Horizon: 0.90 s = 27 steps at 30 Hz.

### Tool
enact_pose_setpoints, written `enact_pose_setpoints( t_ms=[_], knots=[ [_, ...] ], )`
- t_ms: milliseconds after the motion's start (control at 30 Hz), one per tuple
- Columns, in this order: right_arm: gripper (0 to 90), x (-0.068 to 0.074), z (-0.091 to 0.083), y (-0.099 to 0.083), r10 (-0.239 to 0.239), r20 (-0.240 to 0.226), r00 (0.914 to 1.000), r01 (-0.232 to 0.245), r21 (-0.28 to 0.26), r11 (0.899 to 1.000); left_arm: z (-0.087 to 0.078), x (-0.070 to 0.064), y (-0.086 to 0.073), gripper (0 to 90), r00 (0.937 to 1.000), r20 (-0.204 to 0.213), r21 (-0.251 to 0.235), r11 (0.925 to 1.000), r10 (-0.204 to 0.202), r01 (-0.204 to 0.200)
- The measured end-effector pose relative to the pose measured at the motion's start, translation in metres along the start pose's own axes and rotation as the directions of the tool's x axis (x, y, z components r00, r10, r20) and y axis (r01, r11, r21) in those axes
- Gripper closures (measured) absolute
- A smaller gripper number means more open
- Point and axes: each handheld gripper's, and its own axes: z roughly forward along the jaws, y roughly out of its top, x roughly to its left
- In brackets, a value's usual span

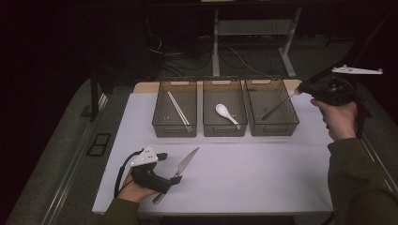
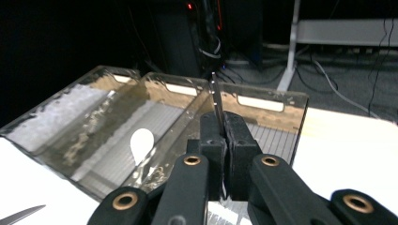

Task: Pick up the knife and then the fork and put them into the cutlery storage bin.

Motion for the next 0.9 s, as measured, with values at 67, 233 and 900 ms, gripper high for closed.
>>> enact_pose_setpoints(
  t_ms=[67, 233, 900],
  knots=[
    [87.6, -0.003, 0.012, -0.001, 0.017, 0.001, 0.9999, -0.017, 0.023, 1.000, 0.000, 0.000, 0.000, 0.0, 1.0000, 0.001, 0.002, 1.0000, 0.001, -0.001],
    [87.6, -0.007, 0.035, -0.006, 0.027, 0.016, 0.9995, -0.028, 0.079, 0.996, 0.000, 0.000, 0.000, 0.0, 1.0000, 0.007, 0.009, 0.9999, 0.005, -0.005],
    [56.8, -0.020, 0.072, -0.017, -0.021, 0.131, 0.9912, -0.003, 0.187, 0.982, 0.002, -0.001, 0.001, 0.0, 0.9997, 0.021, 0.016, 0.9998, 0.012, -0.012]
  ],
)
